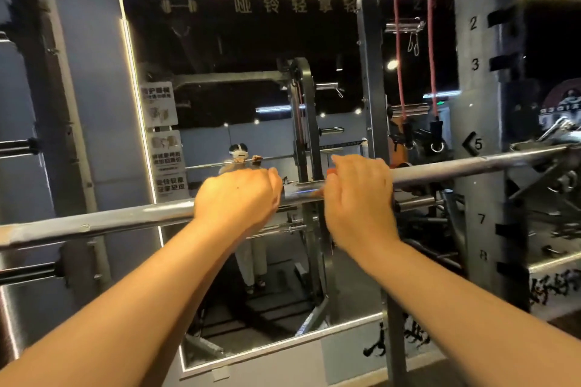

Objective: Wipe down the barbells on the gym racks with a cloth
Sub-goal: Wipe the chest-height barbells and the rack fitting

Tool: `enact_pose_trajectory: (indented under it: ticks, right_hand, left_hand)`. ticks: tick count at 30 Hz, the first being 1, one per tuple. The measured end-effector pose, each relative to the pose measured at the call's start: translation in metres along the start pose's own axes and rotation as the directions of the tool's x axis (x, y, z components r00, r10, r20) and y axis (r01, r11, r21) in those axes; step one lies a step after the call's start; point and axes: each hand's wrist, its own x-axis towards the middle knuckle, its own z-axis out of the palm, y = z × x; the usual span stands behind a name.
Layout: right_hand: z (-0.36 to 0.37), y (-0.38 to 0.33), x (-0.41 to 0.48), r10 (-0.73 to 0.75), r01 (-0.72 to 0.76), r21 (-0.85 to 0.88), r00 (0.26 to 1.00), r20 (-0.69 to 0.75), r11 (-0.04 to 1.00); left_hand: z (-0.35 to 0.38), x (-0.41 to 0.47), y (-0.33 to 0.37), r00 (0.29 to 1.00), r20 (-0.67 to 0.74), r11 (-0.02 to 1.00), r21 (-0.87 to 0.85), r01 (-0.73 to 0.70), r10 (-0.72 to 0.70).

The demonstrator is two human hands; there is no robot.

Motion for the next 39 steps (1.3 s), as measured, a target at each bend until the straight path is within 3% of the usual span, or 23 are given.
enact_pose_trajectory:
  ticks: [3,6,8,11,13,16,19,22,24,25,27,28,30,33,35,37,39]
  right_hand:
    - [0.015,-0.031,-0.021,-0.11,0.102,0.113,0.991,0.072,0.988]
    - [0.003,-0.014,-0.006,-0.194,0.179,0.13,0.973,0.123,0.975]
    - [-0.009,0.005,0.017,-0.133,0.128,0.037,0.975,0.177,0.991]
    - [-0.014,0.012,0.047,0.091,-0.065,-0.109,0.965,0.247,0.992]
    - [-0.006,0.004,0.041,0.077,-0.049,-0.169,0.983,0.166,0.984]
    - [0.008,-0.001,0.0,-0.029,0.028,-0.016,0.999,-0.031,0.999]
    - [0.024,0.001,-0.049,-0.068,0.069,0.03,0.997,-0.038,0.997]
    - [0.012,0.005,-0.031,-0.067,0.067,0.016,0.998,-0.019,0.998]
    - [-0.01,0.003,0.006,-0.088,0.096,-0.098,0.992,0.087,0.991]
    - [-0.018,0.002,0.024,-0.082,0.124,-0.196,0.975,0.209,0.973]
    - [-0.024,-0.002,0.048,0.007,0.186,-0.377,0.89,0.456,0.907]
    - [-0.022,-0.004,0.051,0.034,0.209,-0.446,0.877,0.478,0.87]
    - [-0.013,-0.006,0.041,0.017,0.186,-0.516,0.931,0.364,0.836]
    - [0.004,-0.012,-0.01,-0.088,0.092,-0.092,0.995,0.044,0.992]
    - [0.006,-0.013,-0.035,-0.09,0.088,0.042,0.995,0.045,0.995]
    - [-0.006,-0.007,-0.02,-0.116,0.118,-0.034,0.992,0.041,0.992]
    - [-0.019,-0.004,0.015,-0.075,0.112,-0.201,0.981,0.181,0.973]
  left_hand:
    - [0.002,-0.003,-0.003,0.996,-0.024,0.987,0.139,-0.086,0.09]
    - [0.008,0.0,-0.008,0.986,-0.075,0.979,0.153,-0.134,0.147]
    - [0.01,0.001,-0.01,0.985,-0.075,0.984,0.1,-0.145,0.153]
    - [0.012,0.004,-0.012,0.987,-0.06,0.987,0.056,-0.149,0.152]
    - [0.013,0.007,-0.013,0.985,-0.064,0.986,0.063,-0.157,0.161]
    - [0.015,0.007,-0.012,0.983,-0.029,0.978,0.109,-0.18,0.184]
    - [0.019,0.007,-0.015,0.972,-0.108,0.966,0.177,-0.19,0.211]
    - [0.02,0.006,-0.015,0.958,-0.142,0.957,0.192,-0.218,0.247]
    - [0.017,0.006,-0.015,0.967,-0.111,0.968,0.134,-0.214,0.229]
    - [0.015,0.006,-0.015,0.969,-0.105,0.97,0.116,-0.212,0.225]
    - [0.015,0.006,-0.016,0.97,-0.109,0.973,0.104,-0.207,0.218]
    - [0.016,0.005,-0.016,0.97,-0.107,0.973,0.104,-0.206,0.217]
    - [0.017,0.005,-0.017,0.971,-0.103,0.973,0.109,-0.205,0.216]
    - [0.015,0.002,-0.016,0.97,-0.108,0.97,0.129,-0.206,0.22]
    - [0.013,0.0,-0.015,0.977,-0.08,0.973,0.132,-0.188,0.199]
    - [0.01,-0.002,-0.014,0.981,-0.062,0.977,0.122,-0.176,0.184]
    - [0.01,-0.001,-0.015,0.98,-0.06,0.977,0.112,-0.181,0.188]
